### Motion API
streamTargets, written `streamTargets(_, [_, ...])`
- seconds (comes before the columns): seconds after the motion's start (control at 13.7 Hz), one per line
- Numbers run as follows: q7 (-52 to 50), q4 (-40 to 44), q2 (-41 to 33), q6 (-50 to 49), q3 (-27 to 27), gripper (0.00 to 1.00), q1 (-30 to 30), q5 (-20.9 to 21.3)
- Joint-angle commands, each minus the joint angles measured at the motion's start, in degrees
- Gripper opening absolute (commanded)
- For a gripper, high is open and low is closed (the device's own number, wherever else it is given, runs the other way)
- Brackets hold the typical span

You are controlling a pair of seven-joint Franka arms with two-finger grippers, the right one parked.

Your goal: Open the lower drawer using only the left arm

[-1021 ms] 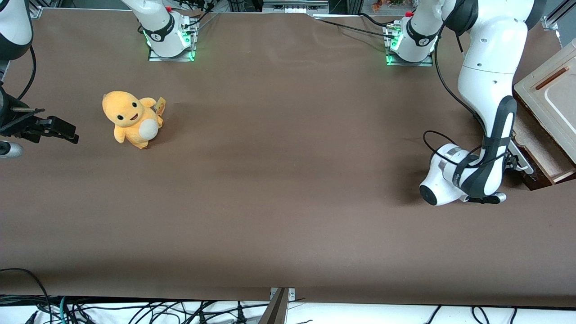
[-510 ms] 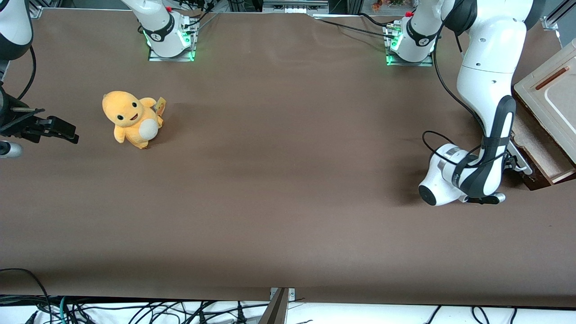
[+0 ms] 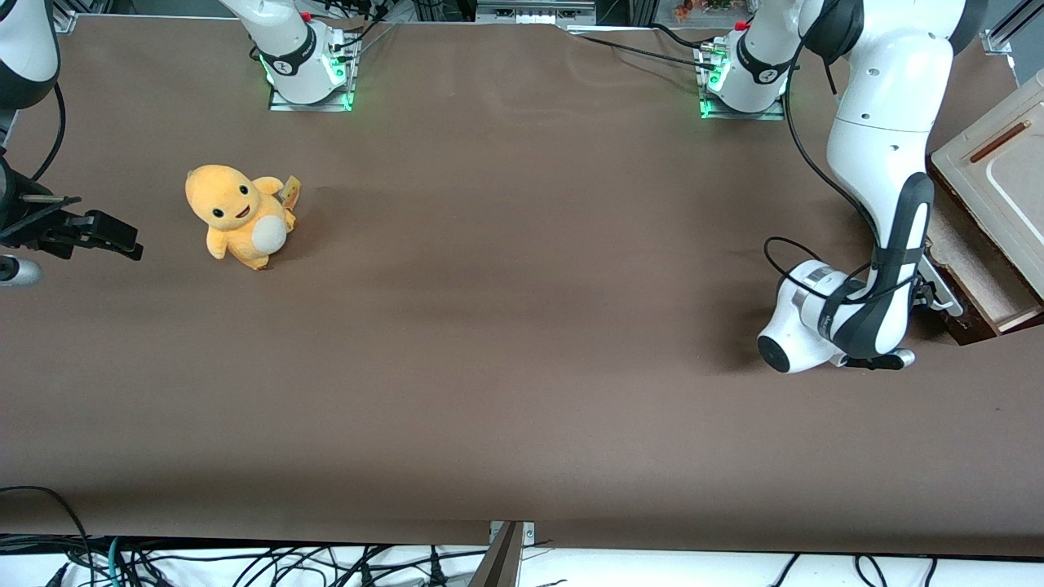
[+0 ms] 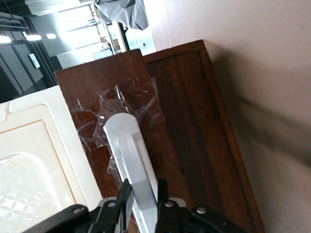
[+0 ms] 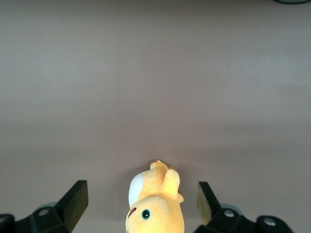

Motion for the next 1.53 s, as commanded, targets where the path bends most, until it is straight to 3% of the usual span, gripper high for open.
streamTargets(0.0, [1.7, 1.2, 0.6, -1.0, -1.1, 0.14, -2.2, -5.2])
streamTargets(0.07, [1.6, 1.2, 0.6, -1.0, -1.0, 0.14, -2.1, -5.2])
streamTargets(0.15, [1.7, 1.1, 0.7, -1.0, -1.0, 0.21, -2.0, -5.1])
streamTargets(0.22, [2.2, 1.2, 0.7, -1.0, -1.0, 0.49, -1.9, -5.0])
streamTargets(0.29, [2.4, 1.2, 0.7, -1.0, -1.0, 0.99, -1.8, -4.8])
streamTargets(0.66, [6.5, 5.7, 0.5, -1.0, -1.0, 1.0, -1.9, -5.6])
streamTargets(0.8, [6.6, 7.8, 0.3, -1.0, -1.0, 1.0, -1.8, -10.2])
streamTargets(1.46, [15.0, 23.6, -3.2, -0.3, -1.1, 1.0, 1.8, -43.9])
